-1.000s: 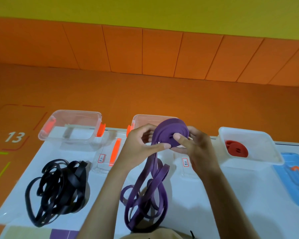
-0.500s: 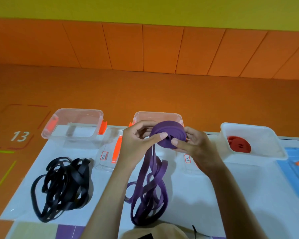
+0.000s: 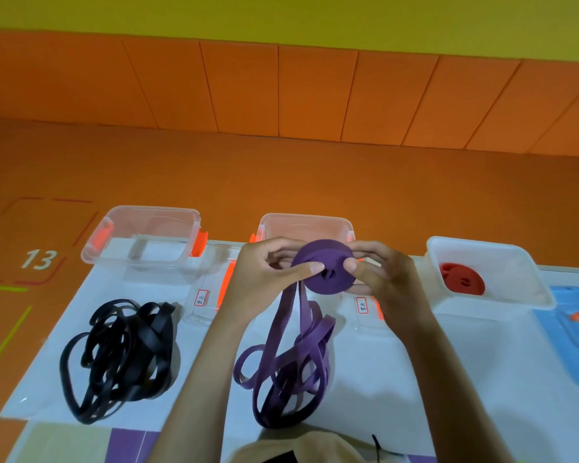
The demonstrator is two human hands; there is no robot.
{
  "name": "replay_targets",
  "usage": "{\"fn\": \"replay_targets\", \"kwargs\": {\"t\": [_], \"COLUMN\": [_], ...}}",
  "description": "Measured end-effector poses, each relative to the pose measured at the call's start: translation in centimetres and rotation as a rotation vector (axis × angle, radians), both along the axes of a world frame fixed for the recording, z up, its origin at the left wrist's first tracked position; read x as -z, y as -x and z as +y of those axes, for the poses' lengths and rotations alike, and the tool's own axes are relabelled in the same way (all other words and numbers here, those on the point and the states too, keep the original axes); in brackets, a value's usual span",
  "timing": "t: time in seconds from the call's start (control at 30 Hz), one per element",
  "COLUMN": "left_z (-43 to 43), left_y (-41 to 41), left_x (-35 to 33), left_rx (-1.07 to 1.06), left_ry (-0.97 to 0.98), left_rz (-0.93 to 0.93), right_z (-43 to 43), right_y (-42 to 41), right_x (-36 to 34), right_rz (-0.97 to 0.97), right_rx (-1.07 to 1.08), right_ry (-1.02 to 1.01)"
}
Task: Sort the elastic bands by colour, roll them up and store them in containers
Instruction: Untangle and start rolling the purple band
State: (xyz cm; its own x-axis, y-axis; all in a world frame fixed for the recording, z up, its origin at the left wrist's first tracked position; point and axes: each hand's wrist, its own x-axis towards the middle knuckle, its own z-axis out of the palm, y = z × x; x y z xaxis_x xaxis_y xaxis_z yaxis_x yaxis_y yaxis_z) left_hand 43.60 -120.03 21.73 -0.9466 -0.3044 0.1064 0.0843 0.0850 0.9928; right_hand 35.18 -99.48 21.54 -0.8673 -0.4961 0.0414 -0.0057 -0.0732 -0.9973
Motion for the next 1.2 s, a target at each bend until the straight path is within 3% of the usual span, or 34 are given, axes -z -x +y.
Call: {"fn": "replay_targets", "kwargs": {"t": [0.17,0.3,0.4,0.63,0.7,0.83,1.0,1.07,1.2], "left_z": [0.2,0.9,0.3,-0.2,0.5,0.4,-0.8,-0.7,0.0], "left_y": [-0.2,-0.3,-0.7,-0.7,-0.6,-0.7,-0.9,-0.8,-0.6], "left_x": [-0.6,-0.7,-0.3,-0.5,-0.3,0.2,0.3,0.4,0.6], "left_rx": [0.042,-0.020,0.004,0.124,0.087,0.014,0.092,0.090,0.030], "left_ry": [0.087,-0.004,-0.025,0.197,0.158,0.030,0.209,0.254,0.121], "left_rz": [0.055,0.099,0.026,0.026,0.056,0.022,-0.025,-0.009,0.013], "right_z": [0.5,0.3,0.1,0.4,0.4,0.1,0.6,0.7,0.3], "right_y": [0.6,0.4,0.1,0.6,0.5,0.2,0.7,0.7,0.5], "right_x": [-0.3,-0.3,0.5,0.1,0.1,0.6,0.4,0.1,0.0], "right_rz": [0.088,0.085,0.018,0.161,0.184,-0.005,0.112,0.105,0.064], "right_rx": [-0.158,-0.078,-0.058,-0.163,-0.096,-0.075,-0.139,-0.105,0.013], "right_ry": [-0.228,-0.059,0.041,-0.175,-0.125,0.083,-0.209,-0.166,-0.010]}}
